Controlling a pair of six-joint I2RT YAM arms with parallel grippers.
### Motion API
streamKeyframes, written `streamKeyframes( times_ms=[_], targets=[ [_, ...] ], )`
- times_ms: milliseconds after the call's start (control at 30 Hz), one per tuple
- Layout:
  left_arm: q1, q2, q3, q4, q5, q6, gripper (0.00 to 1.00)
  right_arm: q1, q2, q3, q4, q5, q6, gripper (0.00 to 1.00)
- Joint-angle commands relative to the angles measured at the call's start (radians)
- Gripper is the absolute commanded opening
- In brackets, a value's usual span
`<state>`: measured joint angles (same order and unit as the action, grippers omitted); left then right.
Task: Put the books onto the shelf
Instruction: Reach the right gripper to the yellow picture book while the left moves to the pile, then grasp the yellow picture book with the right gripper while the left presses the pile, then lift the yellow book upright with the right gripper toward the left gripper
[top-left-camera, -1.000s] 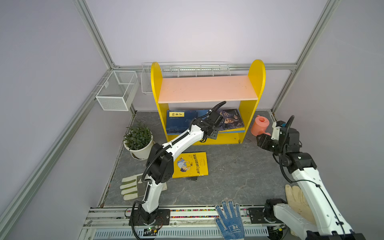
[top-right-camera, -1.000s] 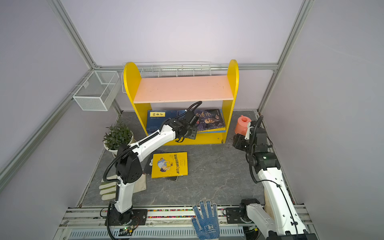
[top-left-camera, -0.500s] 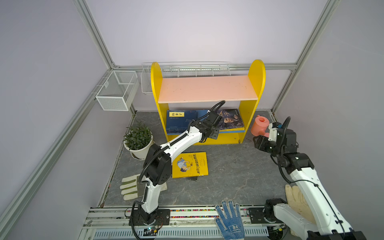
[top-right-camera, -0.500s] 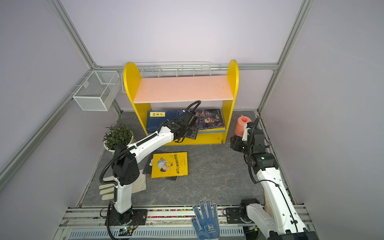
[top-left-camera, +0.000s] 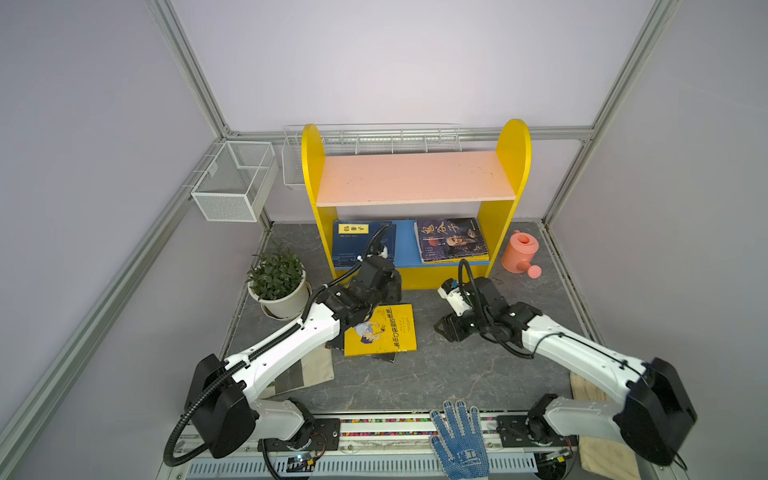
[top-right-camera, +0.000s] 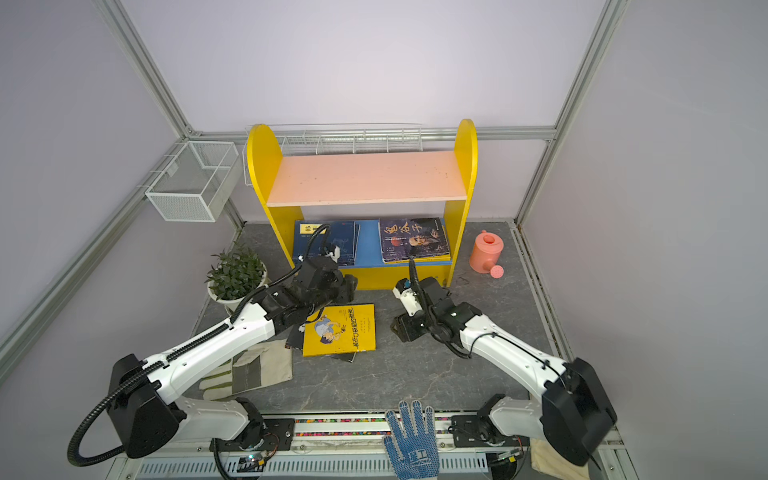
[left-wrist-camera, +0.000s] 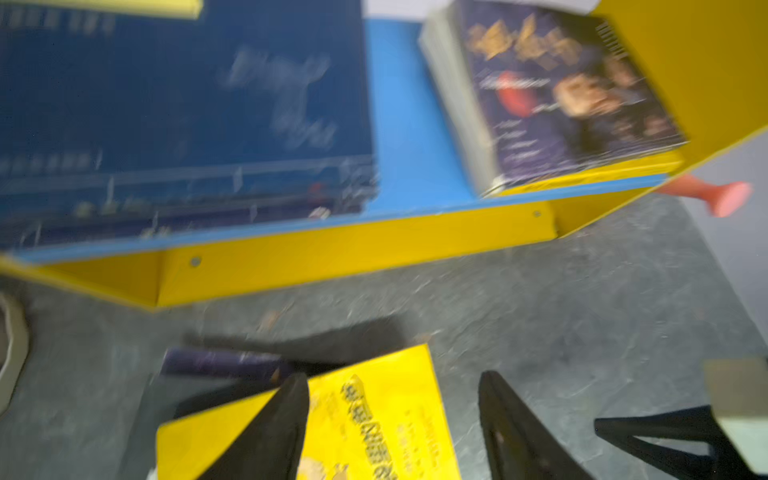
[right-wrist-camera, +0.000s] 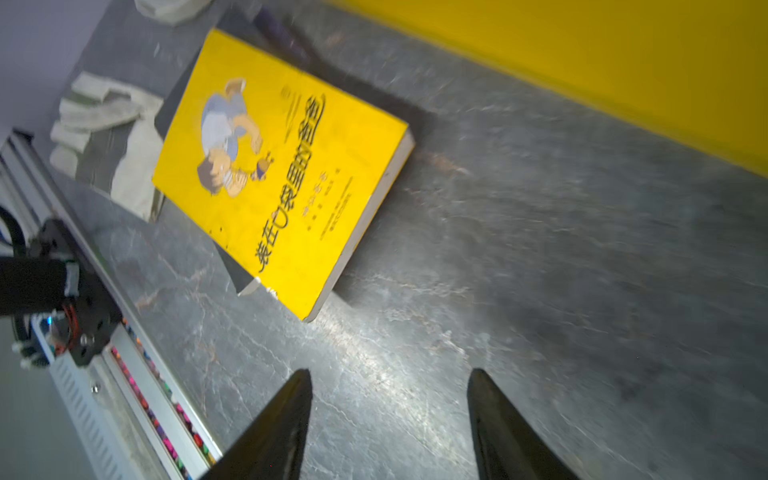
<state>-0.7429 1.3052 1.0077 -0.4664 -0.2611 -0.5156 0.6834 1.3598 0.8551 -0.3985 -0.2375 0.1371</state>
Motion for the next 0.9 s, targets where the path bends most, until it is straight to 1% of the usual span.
streamKeyframes(
  times_ms=[0, 100, 200, 333, 400, 567, 700, 800, 867],
  targets=[
    [0.062, -0.080, -0.149, -0.085, 0.007, -0.166, 0.66, 0.014, 0.121, 0.074, -0.004, -0.188, -0.122, 0.63],
    [0.113, -0.138, -0.259, -0.087, 0.050, -0.213, 0.66, 0.014, 0.258, 0.132, -0.037, -0.279, -0.142, 0.63],
    [0.131, -0.176, -0.331, -0.071, 0.061, -0.236, 0.66, 0.014, 0.360, 0.171, -0.040, -0.352, -0.145, 0.62],
    [0.165, -0.191, -0.398, -0.048, 0.074, -0.254, 0.66, 0.013, 0.462, 0.238, -0.069, -0.406, -0.151, 0.62],
    [0.190, -0.192, -0.434, -0.014, 0.099, -0.261, 0.66, 0.013, 0.500, 0.265, -0.075, -0.426, -0.150, 0.62],
    [0.201, -0.161, -0.461, 0.035, 0.126, -0.232, 0.65, 0.016, 0.540, 0.287, -0.043, -0.459, -0.136, 0.62],
    [0.201, -0.112, -0.434, 0.016, 0.163, -0.195, 0.61, 0.020, 0.554, 0.305, -0.030, -0.481, -0.124, 0.60],
    [0.201, -0.068, -0.417, 0.005, 0.216, -0.162, 0.57, 0.021, 0.524, 0.315, 0.002, -0.523, -0.105, 0.57],
    [0.201, -0.044, -0.418, 0.014, 0.243, -0.153, 0.54, 0.027, 0.487, 0.322, 0.016, -0.523, -0.109, 0.54]
  ],
)
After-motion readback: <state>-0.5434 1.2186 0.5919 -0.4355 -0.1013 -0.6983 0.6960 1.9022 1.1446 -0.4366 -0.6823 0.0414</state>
